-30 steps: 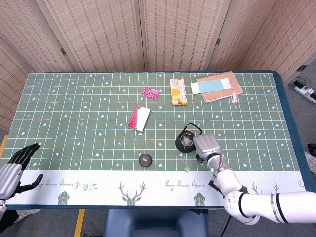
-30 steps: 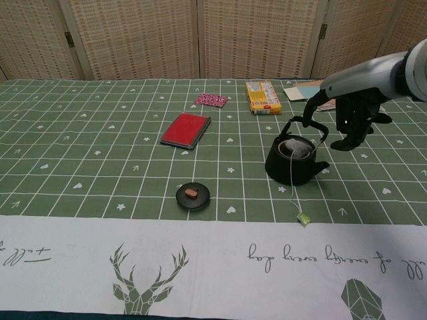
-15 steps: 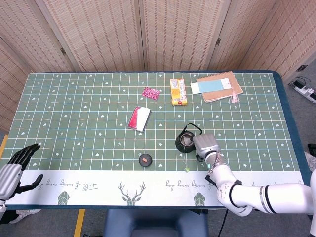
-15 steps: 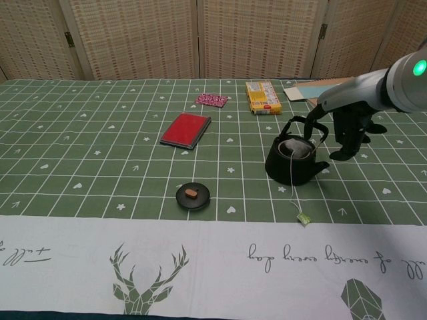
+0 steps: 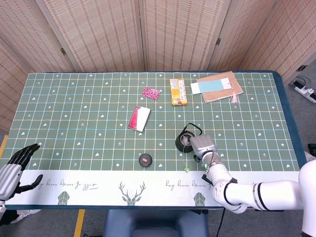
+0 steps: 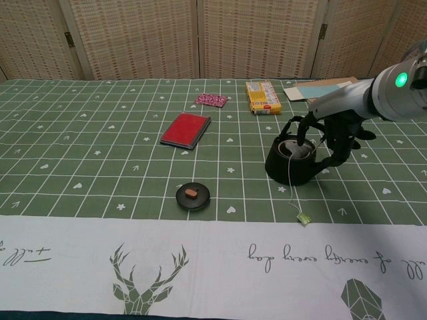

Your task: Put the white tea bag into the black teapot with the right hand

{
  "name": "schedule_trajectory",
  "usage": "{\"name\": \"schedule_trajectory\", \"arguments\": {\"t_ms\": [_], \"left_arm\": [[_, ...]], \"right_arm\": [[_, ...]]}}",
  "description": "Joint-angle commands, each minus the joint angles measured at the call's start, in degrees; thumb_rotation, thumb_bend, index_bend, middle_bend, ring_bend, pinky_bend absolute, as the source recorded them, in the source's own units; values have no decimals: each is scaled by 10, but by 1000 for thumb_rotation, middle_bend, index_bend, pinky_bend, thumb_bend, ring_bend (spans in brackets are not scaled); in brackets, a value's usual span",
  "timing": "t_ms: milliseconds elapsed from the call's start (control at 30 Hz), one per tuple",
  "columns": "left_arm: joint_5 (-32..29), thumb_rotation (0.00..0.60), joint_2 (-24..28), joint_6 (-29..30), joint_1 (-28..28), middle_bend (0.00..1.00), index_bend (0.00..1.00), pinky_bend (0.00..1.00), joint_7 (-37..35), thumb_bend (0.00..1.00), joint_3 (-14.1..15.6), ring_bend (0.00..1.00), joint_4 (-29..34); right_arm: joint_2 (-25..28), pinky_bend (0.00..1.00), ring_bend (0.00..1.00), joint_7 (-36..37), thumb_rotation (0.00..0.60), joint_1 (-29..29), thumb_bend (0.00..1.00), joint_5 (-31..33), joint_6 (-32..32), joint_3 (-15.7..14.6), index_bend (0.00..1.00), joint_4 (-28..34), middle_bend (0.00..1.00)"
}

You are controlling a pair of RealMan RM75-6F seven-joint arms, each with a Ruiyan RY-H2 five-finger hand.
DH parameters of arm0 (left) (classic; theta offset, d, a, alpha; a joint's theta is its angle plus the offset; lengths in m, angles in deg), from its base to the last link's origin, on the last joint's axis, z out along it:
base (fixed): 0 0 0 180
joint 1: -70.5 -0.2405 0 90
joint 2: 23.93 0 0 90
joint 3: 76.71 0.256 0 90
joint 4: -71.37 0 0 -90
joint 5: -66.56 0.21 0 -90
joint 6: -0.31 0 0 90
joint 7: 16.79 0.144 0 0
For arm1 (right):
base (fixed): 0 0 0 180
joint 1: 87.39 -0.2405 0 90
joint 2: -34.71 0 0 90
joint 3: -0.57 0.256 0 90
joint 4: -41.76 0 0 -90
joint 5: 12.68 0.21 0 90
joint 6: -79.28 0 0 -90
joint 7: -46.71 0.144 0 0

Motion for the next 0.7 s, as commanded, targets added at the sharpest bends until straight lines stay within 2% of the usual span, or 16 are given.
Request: {"name": "schedule_trajectory", "arguments": {"t_ms": [33, 700], "left_arm": [[0, 600, 0, 0, 0, 0, 0, 81, -1, 357, 0, 12, 0], [3, 600, 4, 6, -2, 0, 0, 81, -11, 358, 0, 12, -2]], "right_arm": [[-5, 769, 709, 2, 600, -3, 445, 1, 3, -3, 189, -7, 916], [-75, 769, 708, -3, 600, -31, 445, 21, 18, -22, 189, -92, 917]]}}
